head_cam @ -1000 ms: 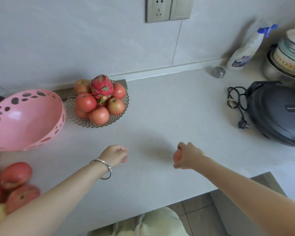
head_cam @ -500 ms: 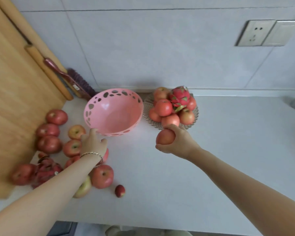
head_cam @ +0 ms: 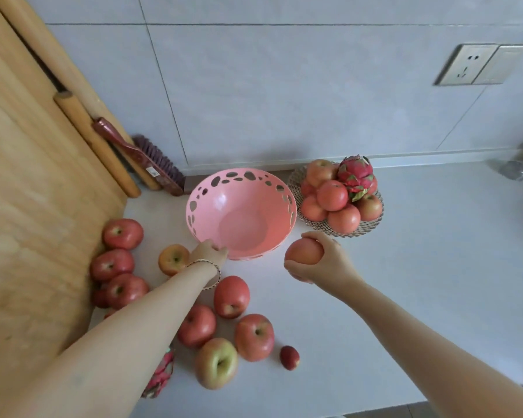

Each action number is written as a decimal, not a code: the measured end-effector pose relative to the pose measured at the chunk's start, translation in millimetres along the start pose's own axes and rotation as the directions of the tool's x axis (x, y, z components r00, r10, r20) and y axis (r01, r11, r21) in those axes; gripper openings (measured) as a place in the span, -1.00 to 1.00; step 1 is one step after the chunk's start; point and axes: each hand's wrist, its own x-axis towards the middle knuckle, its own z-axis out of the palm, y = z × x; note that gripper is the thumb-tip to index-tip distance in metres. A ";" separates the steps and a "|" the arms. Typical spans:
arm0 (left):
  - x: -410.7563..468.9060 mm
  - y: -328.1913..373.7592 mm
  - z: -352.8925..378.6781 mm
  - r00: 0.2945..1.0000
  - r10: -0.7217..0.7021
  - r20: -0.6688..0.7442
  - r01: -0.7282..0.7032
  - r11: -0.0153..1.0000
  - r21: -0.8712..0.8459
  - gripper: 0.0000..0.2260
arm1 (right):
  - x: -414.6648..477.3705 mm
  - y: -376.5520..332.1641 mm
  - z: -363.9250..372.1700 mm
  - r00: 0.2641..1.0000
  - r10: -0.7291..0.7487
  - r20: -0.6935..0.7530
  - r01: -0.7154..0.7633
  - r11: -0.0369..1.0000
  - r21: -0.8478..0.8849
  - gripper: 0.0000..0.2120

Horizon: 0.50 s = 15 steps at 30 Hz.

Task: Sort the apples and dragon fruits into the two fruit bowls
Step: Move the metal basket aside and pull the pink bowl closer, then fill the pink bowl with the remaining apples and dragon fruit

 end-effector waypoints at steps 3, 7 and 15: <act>10.3 -7.3 3.0 0.989 -0.111 -0.095 0.074 0.941 -0.329 -0.83 | 1.6 4.4 -2.2 0.998 0.047 -0.033 -0.046 0.998 0.030 -0.43; 4.0 -2.8 -5.3 0.981 -0.129 -0.147 0.021 0.817 -0.576 -0.40 | 7.5 5.4 -11.5 0.997 0.051 -0.049 -0.048 0.996 0.070 -0.43; -54.7 16.7 -31.2 0.943 0.178 -0.282 -0.273 0.899 -0.343 -0.43 | 8.0 -21.6 -72.4 0.947 -0.272 -0.171 0.265 0.962 -0.066 -0.27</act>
